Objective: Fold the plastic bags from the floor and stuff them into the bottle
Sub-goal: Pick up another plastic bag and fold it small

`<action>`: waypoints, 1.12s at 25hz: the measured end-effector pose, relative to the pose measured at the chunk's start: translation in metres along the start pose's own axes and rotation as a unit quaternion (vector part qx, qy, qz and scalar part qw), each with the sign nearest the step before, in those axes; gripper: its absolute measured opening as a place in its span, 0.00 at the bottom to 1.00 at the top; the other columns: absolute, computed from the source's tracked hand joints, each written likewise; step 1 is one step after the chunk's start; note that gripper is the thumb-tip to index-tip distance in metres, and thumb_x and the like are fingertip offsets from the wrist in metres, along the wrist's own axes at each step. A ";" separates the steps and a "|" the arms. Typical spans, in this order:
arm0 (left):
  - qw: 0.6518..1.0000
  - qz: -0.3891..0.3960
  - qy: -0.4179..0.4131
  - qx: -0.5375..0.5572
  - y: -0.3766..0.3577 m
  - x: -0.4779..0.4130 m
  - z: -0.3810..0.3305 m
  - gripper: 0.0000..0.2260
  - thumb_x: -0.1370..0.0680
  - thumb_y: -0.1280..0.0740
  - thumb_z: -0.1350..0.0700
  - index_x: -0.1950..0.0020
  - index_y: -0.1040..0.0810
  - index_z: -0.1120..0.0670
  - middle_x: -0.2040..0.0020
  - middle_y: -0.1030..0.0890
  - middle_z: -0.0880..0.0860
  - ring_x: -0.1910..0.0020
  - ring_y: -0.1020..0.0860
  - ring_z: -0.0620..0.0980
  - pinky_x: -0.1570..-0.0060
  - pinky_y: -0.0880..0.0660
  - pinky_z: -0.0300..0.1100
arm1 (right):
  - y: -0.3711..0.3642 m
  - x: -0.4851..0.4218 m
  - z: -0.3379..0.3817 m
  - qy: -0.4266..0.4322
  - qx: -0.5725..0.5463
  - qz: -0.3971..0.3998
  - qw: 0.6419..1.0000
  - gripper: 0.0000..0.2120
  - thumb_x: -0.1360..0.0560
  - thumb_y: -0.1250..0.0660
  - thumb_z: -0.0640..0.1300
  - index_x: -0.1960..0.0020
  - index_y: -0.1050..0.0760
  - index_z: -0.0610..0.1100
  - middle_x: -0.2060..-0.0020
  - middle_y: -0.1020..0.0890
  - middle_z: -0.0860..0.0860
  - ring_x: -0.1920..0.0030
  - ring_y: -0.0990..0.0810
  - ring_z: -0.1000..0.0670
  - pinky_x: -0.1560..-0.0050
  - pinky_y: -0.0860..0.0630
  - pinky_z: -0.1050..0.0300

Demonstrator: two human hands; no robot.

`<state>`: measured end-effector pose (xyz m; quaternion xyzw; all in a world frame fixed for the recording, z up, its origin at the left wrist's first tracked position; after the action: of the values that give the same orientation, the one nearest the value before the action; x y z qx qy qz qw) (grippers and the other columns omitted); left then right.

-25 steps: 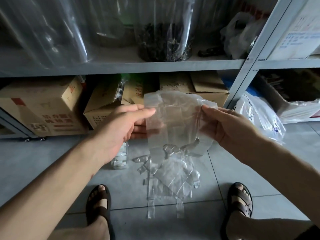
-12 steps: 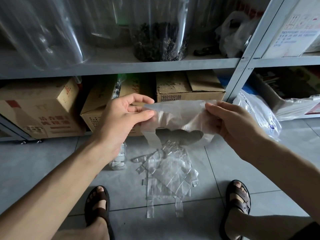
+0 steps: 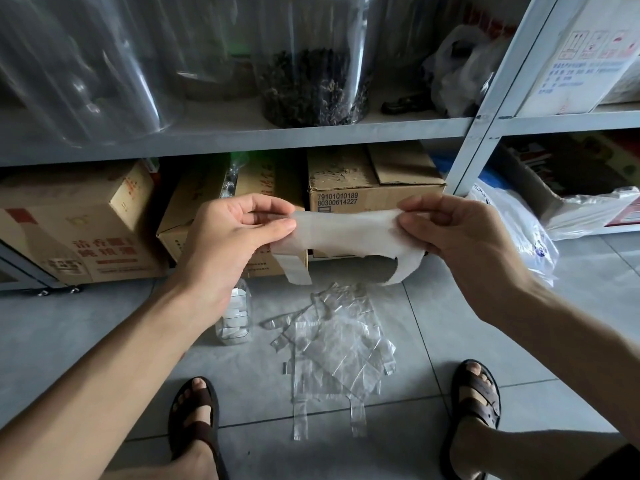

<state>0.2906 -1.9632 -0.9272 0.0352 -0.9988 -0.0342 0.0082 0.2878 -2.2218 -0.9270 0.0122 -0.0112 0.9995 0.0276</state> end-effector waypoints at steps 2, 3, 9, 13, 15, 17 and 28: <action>1.000 -0.003 -0.006 -0.004 0.002 -0.001 -0.001 0.09 0.29 0.25 0.67 0.54 0.15 0.54 0.60 0.14 0.51 0.57 0.17 0.48 0.56 0.21 0.35 | 0.001 0.000 0.001 0.004 -0.013 0.001 1.000 0.09 0.32 0.28 0.36 0.52 0.19 0.40 0.64 0.15 0.49 0.60 0.15 0.51 0.55 0.19 0.63; 1.000 -0.006 -0.009 -0.007 0.003 -0.001 -0.002 0.09 0.30 0.25 0.67 0.55 0.15 0.53 0.60 0.14 0.50 0.58 0.17 0.47 0.58 0.22 0.33 | 0.001 0.000 0.001 0.006 -0.015 0.001 1.000 0.09 0.31 0.28 0.35 0.51 0.19 0.40 0.64 0.15 0.49 0.60 0.15 0.51 0.54 0.19 0.63; 0.999 -0.017 -0.030 -0.016 0.006 -0.001 -0.005 0.11 0.30 0.25 0.67 0.53 0.16 0.52 0.60 0.14 0.48 0.58 0.17 0.43 0.59 0.24 0.30 | 0.002 0.001 0.003 0.020 -0.011 -0.004 1.000 0.10 0.29 0.29 0.31 0.49 0.19 0.41 0.62 0.15 0.45 0.57 0.14 0.48 0.54 0.20 0.62; 0.998 -0.015 -0.047 -0.030 0.006 -0.002 -0.007 0.10 0.29 0.24 0.66 0.54 0.15 0.52 0.57 0.13 0.50 0.56 0.17 0.45 0.56 0.23 0.31 | 0.003 0.001 0.004 0.023 -0.007 -0.004 1.000 0.09 0.28 0.29 0.31 0.50 0.19 0.40 0.63 0.15 0.45 0.58 0.14 0.48 0.54 0.19 0.61; 0.997 -0.018 -0.061 -0.039 0.007 -0.002 -0.009 0.10 0.29 0.24 0.65 0.55 0.15 0.51 0.56 0.13 0.51 0.56 0.16 0.46 0.56 0.23 0.32 | 0.003 0.001 0.004 0.024 -0.003 -0.008 1.000 0.09 0.29 0.28 0.31 0.51 0.19 0.40 0.61 0.15 0.44 0.57 0.14 0.47 0.53 0.18 0.60; 0.996 -0.022 -0.074 -0.048 0.008 -0.002 -0.011 0.10 0.29 0.24 0.65 0.54 0.15 0.51 0.56 0.13 0.51 0.55 0.16 0.47 0.55 0.23 0.32 | 0.004 0.001 0.004 0.022 -0.004 -0.013 1.000 0.09 0.29 0.28 0.31 0.50 0.18 0.40 0.60 0.14 0.42 0.57 0.14 0.47 0.52 0.18 0.59; 0.990 -0.044 -0.102 -0.085 0.013 -0.004 -0.013 0.06 0.27 0.25 0.62 0.56 0.14 0.50 0.59 0.14 0.51 0.59 0.16 0.47 0.54 0.23 0.36 | 0.008 -0.002 0.006 0.035 0.025 -0.023 0.999 0.06 0.28 0.28 0.30 0.54 0.18 0.39 0.64 0.14 0.46 0.63 0.15 0.51 0.61 0.20 0.63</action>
<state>0.2943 -1.9507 -0.9132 0.0744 -0.9854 -0.1223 -0.0923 0.2893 -2.2298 -0.9212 -0.0223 0.0148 0.9983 0.0510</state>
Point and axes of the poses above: each hand's wrist, its own x-axis away from the middle knuckle, its own y-axis out of the back of the hand, z = x × y, the point moved 8 cm from there along -x, towards the middle knuckle
